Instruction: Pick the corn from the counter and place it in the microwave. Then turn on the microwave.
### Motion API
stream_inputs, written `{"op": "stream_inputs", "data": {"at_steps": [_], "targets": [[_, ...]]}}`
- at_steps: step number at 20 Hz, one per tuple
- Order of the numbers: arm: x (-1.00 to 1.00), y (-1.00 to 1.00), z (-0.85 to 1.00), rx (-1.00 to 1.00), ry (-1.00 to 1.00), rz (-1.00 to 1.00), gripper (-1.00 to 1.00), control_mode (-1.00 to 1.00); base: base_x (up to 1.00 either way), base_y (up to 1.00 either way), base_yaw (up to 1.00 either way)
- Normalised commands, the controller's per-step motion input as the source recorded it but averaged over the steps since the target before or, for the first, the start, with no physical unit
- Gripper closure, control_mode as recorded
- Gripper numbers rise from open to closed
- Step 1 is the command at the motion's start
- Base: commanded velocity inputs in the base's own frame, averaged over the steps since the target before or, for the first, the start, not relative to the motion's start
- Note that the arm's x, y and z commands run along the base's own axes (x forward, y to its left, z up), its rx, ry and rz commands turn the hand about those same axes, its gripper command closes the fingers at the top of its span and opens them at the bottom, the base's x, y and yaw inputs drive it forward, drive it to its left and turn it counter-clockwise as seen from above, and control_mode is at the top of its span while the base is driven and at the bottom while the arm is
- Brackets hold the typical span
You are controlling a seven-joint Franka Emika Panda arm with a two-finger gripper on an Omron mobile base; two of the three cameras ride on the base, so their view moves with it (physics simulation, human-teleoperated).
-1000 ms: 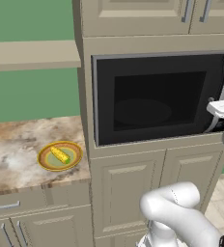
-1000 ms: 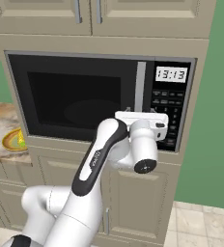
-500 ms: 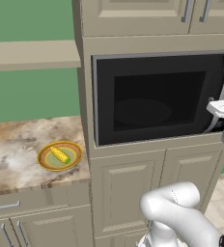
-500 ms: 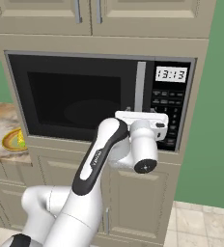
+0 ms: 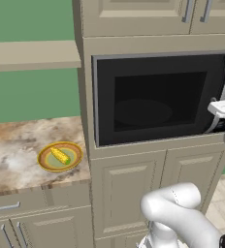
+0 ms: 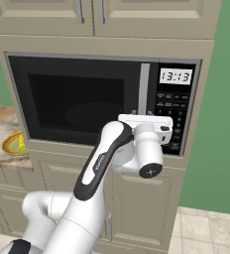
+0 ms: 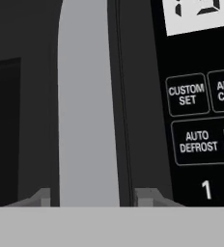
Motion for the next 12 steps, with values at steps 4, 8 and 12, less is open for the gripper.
{"op": "stream_inputs", "data": {"at_steps": [4,8,12], "targets": [[0.0,0.0,0.0,0.0,0.0,0.0,1.0,-1.0,0.0,0.0,0.0],[0.0,0.0,0.0,0.0,0.0,0.0,1.0,-1.0,0.0,0.0,0.0],[-0.14,0.0,0.0,0.0,-0.05,0.0,1.0,-1.0,0.0,0.0,0.0]]}}
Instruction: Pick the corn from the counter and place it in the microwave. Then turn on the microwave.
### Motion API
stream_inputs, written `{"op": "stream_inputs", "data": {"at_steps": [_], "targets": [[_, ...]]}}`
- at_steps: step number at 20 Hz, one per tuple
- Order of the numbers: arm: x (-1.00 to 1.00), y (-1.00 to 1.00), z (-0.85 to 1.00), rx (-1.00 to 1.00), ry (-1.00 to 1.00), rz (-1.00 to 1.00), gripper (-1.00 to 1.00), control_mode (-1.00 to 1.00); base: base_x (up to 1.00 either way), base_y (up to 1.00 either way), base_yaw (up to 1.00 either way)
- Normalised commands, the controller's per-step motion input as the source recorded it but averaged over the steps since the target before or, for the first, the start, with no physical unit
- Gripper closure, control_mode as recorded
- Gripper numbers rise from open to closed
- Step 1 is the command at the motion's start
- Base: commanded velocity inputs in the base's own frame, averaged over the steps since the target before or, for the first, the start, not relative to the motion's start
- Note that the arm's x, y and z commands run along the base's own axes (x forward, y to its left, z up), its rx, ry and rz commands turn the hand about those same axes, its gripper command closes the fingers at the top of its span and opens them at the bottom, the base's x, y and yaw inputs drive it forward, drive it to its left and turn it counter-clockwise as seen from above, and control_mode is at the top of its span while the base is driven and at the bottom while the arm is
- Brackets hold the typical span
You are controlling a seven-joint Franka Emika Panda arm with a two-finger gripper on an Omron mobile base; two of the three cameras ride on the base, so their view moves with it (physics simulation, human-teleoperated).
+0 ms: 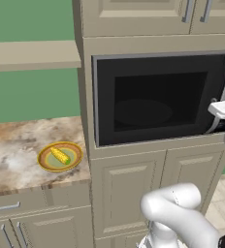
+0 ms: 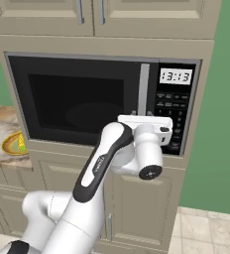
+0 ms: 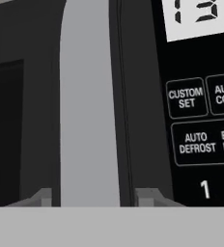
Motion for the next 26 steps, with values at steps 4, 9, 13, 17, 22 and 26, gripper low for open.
{"op": "stream_inputs", "data": {"at_steps": [4,9,13,17,22,26], "targets": [[-0.44,0.0,0.0,0.0,-0.08,-0.03,1.0,-1.0,0.0,0.0,0.0],[-0.37,0.0,0.0,0.0,0.0,-0.06,1.0,-1.0,0.0,0.0,0.0],[-0.35,0.03,0.04,0.0,0.0,-0.08,1.0,-1.0,0.0,0.0,0.0],[-0.36,0.07,0.01,0.0,0.0,-0.1,1.0,-1.0,0.0,0.0,0.0],[-0.37,0.1,0.0,-0.01,0.01,-0.11,1.0,-1.0,0.0,0.0,0.0],[-0.3,0.13,0.02,-0.01,0.03,-0.11,1.0,-1.0,0.0,0.0,0.0]]}}
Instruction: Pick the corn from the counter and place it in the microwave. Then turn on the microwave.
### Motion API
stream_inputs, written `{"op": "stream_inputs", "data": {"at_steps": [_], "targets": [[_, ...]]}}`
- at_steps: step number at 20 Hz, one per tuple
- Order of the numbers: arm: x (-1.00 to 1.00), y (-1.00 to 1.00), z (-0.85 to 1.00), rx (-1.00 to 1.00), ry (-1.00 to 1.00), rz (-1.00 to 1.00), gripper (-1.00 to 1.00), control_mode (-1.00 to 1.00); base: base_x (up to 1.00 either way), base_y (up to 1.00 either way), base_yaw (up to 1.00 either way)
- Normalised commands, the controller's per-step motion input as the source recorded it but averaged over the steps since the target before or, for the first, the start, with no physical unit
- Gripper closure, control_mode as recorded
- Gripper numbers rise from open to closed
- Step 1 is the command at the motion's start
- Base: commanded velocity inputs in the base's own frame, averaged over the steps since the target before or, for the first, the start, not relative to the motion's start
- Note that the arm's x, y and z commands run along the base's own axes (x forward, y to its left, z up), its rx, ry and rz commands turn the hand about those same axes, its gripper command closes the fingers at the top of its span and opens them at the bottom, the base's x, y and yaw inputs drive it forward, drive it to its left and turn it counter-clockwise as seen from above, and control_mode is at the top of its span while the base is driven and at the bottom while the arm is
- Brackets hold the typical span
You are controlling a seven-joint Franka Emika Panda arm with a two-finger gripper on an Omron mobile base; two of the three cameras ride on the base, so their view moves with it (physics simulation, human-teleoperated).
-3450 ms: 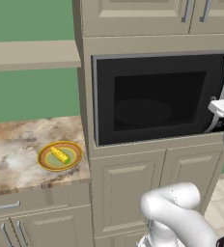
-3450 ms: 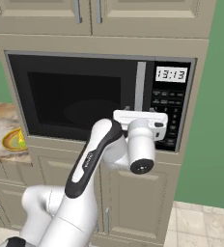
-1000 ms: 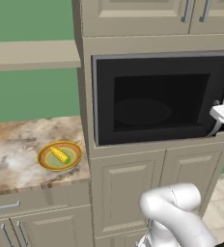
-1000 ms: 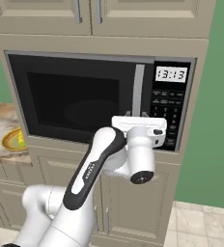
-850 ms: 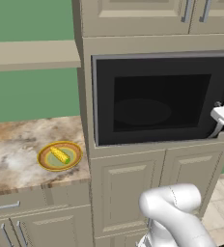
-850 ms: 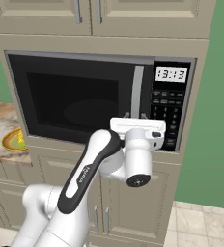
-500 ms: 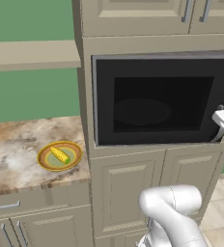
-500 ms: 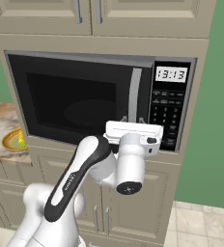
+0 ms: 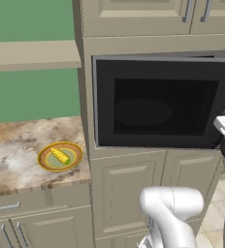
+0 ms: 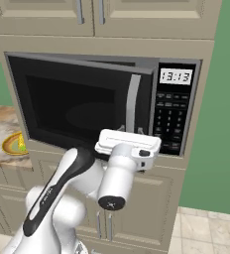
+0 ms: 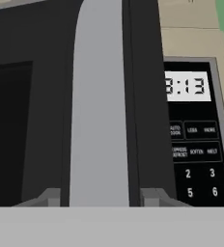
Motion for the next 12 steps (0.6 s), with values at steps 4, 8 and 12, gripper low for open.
{"op": "stream_inputs", "data": {"at_steps": [4,8,12], "targets": [[-0.26,0.12,0.02,-0.01,0.05,-0.1,1.0,-1.0,0.0,0.0,0.0],[-0.29,0.13,0.04,-0.02,0.07,-0.11,1.0,-1.0,0.0,0.0,0.0],[-0.3,0.13,0.03,-0.02,0.08,-0.11,1.0,-1.0,0.0,0.0,0.0]]}}
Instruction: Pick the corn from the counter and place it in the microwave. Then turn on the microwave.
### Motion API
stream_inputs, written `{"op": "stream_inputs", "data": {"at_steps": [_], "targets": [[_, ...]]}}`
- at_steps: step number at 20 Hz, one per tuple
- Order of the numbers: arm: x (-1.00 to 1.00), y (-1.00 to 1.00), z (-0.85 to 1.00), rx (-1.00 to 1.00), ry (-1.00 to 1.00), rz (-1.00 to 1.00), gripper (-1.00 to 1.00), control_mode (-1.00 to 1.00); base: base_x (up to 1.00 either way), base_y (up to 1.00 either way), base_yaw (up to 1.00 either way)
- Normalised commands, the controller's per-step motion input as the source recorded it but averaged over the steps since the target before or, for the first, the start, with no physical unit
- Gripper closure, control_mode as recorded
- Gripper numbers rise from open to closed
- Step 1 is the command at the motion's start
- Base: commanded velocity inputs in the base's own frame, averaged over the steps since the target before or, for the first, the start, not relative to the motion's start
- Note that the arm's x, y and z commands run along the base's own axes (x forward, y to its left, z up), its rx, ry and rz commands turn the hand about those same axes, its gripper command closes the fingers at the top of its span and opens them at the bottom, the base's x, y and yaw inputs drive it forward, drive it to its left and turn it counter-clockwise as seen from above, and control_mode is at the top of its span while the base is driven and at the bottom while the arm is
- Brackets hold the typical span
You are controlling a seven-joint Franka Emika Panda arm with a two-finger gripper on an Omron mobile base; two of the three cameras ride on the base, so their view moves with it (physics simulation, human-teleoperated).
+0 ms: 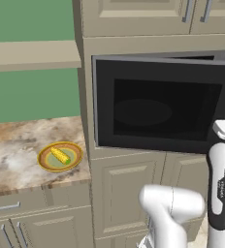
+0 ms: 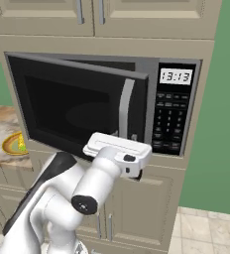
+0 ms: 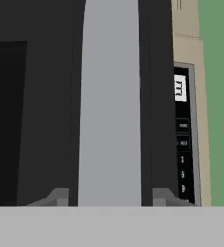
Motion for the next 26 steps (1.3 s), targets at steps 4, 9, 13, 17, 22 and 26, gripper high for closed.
{"op": "stream_inputs", "data": {"at_steps": [4,9,13,17,22,26], "targets": [[-0.3,0.13,0.0,-0.02,0.07,-0.11,1.0,-1.0,0.0,0.0,0.0],[-0.32,0.11,0.0,-0.02,0.03,-0.1,1.0,-1.0,0.0,0.0,0.0],[-0.34,0.1,0.0,-0.01,0.01,-0.1,1.0,-1.0,0.0,0.0,0.0],[-0.33,0.1,0.0,-0.02,0.0,-0.1,1.0,-1.0,0.0,0.0,0.0],[-0.36,0.15,0.0,-0.03,0.0,-0.1,1.0,-1.0,0.0,0.0,0.0],[-0.35,0.28,-0.03,-0.07,-0.02,-0.1,1.0,-1.0,0.0,0.0,0.0]]}}
